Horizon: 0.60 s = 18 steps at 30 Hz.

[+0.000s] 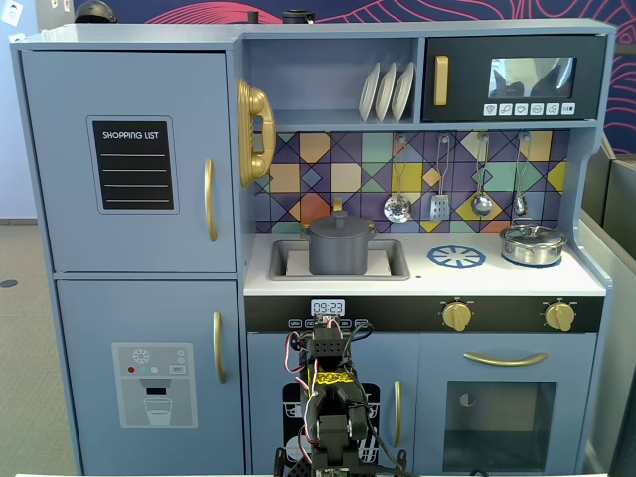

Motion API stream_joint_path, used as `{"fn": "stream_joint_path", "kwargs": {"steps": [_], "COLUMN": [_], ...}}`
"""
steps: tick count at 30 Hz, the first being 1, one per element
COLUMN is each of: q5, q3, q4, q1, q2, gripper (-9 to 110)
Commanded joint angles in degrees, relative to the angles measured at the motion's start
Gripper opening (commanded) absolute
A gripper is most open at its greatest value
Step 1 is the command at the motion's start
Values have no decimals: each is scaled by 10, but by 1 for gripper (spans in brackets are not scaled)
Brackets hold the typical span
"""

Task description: Take off the lid from the gray recipient and place it on the counter

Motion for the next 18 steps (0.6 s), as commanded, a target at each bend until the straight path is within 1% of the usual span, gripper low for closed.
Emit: {"fn": "stream_joint_path", "kwargs": {"steps": [1, 7, 11, 14, 18], "q5": [35, 42, 25, 25, 32], "q3": [0, -1, -17, -77, -217], "q4": [98, 90, 65, 33, 18], "q1": [7, 10, 21, 14, -7], "q2": [-7, -7, -11, -57, -160], "gripper": [0, 0, 0, 0, 0]}}
